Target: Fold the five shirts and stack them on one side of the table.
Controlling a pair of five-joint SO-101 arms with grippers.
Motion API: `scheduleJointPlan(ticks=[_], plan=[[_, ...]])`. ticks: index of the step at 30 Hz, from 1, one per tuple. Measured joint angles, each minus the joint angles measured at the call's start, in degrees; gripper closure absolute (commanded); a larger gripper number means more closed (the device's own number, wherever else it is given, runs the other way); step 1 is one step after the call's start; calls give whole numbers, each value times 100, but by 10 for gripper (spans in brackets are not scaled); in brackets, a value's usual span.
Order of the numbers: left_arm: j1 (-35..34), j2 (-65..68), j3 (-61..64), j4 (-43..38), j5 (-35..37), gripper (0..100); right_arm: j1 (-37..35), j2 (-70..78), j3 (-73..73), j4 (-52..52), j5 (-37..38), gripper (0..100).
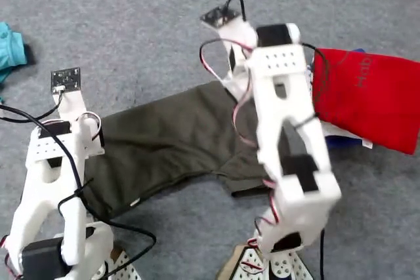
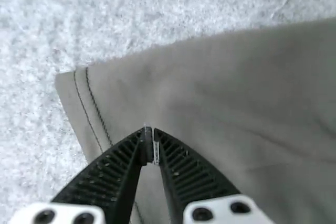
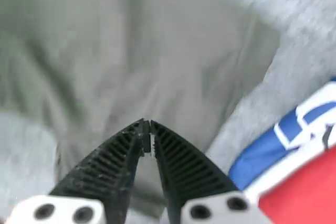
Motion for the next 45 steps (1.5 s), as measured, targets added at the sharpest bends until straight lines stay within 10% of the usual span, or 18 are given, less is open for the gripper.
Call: scheduleJointPlan(ticks=[23,45], plan=[[-299,2040,-765,-659,35,980,624,5925,-6637,105,-105,995],[-431,404,-1503,1064,-712,981,879,3385,-6286,536,-105,996]])
